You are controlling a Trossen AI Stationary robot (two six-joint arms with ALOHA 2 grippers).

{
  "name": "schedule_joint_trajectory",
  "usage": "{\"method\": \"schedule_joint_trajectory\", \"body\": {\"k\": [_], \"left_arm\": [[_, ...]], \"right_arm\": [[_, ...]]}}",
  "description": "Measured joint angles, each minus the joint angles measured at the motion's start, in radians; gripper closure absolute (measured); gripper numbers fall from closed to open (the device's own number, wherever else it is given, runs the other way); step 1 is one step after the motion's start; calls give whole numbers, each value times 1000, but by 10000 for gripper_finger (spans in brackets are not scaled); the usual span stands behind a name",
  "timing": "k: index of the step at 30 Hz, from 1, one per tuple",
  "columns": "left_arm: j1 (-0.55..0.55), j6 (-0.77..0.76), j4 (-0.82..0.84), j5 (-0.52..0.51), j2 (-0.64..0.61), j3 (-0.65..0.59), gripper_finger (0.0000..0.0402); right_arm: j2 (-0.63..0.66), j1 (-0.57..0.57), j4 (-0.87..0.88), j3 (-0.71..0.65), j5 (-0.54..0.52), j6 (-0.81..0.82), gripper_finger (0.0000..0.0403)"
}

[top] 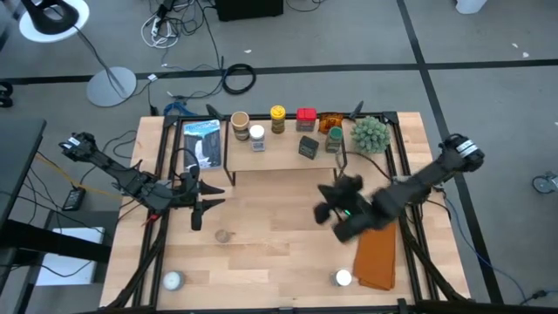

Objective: Shelf spices
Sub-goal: Adjust the black seasoning can on the shelf

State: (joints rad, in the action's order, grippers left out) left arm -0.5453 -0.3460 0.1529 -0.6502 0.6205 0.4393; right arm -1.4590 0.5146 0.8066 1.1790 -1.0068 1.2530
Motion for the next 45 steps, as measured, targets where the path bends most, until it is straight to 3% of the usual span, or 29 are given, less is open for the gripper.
{"method": "schedule_joint_trajectory", "body": {"k": [4, 7, 9, 12, 15, 20, 24, 30, 35, 40, 45], "left_arm": [[0, 0, 0, 0, 0, 0, 266], [0, 0, -2, 0, 0, 0, 266], [0, 0, -4, 0, 0, 0, 266], [0, 0, -5, 0, 0, 0, 266], [0, 0, -4, 0, 0, 0, 266], [0, 0, -5, 0, 0, 0, 266], [0, 0, -5, 0, 0, 0, 266], [0, 0, -5, 0, 0, 0, 266], [0, 0, -5, 0, 0, 0, 266], [0, 5, -3, -5, 0, 0, 266], [0, 6, -1, -8, 0, 0, 266]], "right_arm": [[3, 189, 161, 0, -109, 329, 403], [-53, 281, 198, 0, -122, 522, 403], [-94, 300, 198, 0, -96, 604, 403], [-126, 272, 253, -1, 27, 668, 403], [-106, 222, 327, -2, 53, 667, 403], [56, 61, 316, 0, 257, 329, 403], [179, -114, 161, 0, 391, -30, 403], [215, -355, -27, 3, 598, -390, 403], [97, -437, 104, 156, 660, -528, 403], [-92, -458, 387, 479, 672, -670, 403], [-295, -538, 661, 805, 752, -841, 403]]}}
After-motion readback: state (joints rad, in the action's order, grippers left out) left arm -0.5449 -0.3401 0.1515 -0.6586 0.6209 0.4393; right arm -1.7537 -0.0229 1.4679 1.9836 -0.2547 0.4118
